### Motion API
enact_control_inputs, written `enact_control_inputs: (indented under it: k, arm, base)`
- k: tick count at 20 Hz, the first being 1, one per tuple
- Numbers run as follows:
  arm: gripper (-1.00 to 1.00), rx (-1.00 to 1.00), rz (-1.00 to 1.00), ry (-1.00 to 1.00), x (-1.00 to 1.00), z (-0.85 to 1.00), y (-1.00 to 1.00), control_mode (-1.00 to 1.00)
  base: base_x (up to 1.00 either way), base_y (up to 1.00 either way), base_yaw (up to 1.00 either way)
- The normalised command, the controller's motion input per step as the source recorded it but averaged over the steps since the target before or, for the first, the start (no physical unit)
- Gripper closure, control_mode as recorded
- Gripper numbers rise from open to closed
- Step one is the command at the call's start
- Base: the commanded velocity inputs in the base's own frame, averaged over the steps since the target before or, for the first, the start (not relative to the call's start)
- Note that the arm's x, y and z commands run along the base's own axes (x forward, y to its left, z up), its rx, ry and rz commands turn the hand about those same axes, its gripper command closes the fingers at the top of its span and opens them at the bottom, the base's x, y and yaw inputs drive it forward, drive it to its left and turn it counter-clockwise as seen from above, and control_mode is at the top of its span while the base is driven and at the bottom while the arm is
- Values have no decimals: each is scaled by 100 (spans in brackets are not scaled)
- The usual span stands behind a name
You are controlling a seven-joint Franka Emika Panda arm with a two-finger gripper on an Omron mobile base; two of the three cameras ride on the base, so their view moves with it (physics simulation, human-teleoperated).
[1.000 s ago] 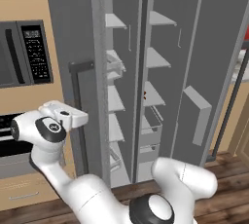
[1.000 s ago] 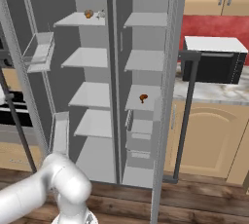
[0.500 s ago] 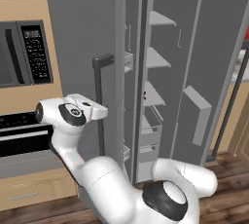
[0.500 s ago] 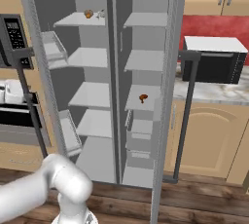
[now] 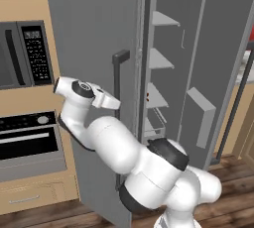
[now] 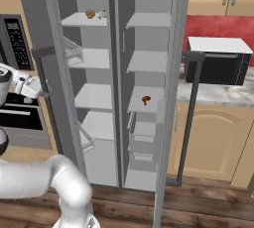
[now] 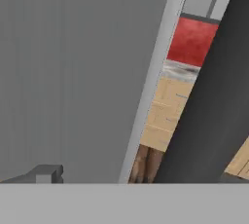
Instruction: Pick up the frozen fish from the freezer, place it on any shelf in the fridge, and close the fridge and freezer doors when done.
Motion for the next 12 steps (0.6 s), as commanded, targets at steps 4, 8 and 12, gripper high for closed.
enact_control_inputs:
  k: [4, 8, 12]
  arm:
    - [-100, 5, 27, -15, 71, -18, -100, -100]
    - [-100, 5, 31, -22, 53, -15, -100, -100]
    - [-100, 6, 28, -17, 75, -4, -100, -100]
  base:
    - [0, 0, 0]
    - [0, 0, 0]
    - [0, 0, 0]
